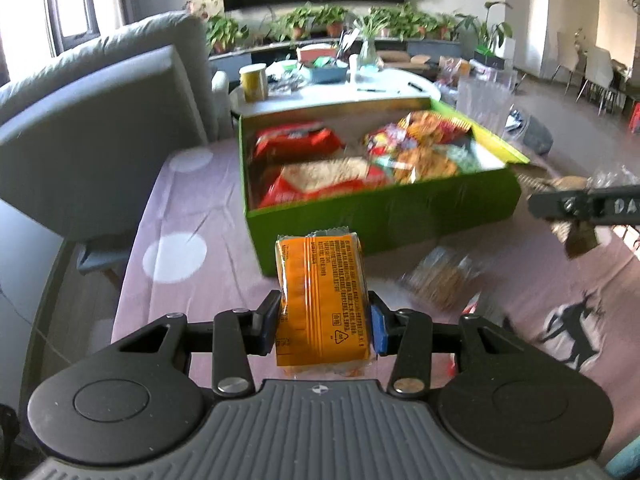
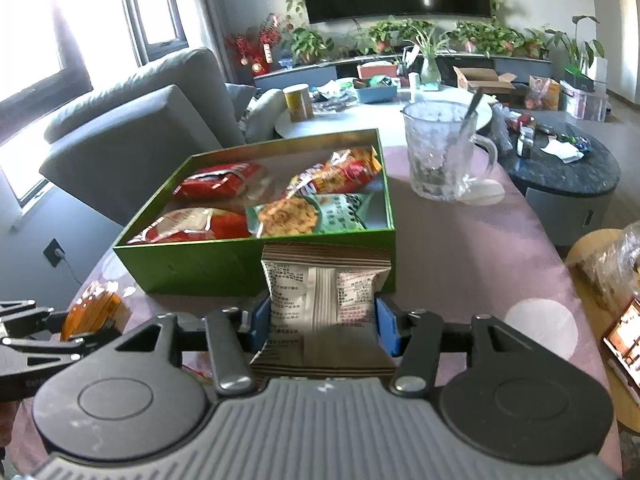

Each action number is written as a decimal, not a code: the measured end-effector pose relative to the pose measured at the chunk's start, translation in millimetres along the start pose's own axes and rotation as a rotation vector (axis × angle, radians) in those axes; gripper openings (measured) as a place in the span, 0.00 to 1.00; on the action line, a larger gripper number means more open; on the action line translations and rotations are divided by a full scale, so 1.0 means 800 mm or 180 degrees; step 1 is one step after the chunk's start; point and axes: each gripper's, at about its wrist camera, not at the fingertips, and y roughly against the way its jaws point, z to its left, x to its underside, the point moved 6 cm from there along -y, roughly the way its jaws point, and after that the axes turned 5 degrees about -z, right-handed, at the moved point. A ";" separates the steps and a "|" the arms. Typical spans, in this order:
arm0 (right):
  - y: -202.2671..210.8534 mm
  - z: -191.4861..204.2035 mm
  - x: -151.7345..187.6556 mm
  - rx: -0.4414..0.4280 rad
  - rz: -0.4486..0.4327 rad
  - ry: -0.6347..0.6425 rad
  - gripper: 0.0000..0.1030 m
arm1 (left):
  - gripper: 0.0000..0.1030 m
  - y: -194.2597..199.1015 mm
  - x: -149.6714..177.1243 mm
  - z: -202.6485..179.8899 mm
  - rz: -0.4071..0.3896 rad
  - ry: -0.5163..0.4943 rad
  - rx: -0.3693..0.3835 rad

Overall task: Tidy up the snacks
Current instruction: 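Carry the orange pack and white packet over the green box with both grippers, then lower both packs into the box and open both grippers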

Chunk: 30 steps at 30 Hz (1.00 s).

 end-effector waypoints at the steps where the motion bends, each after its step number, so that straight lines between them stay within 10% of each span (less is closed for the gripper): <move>1: 0.000 0.001 -0.002 -0.0013 -0.0008 -0.0003 0.58 | 0.40 0.001 -0.006 -0.002 -0.0034 -0.0018 0.0010; 30: -0.040 -0.012 -0.074 -0.0108 -0.0278 -0.0186 0.58 | 0.40 -0.095 -0.150 -0.063 -0.0264 -0.0232 0.0228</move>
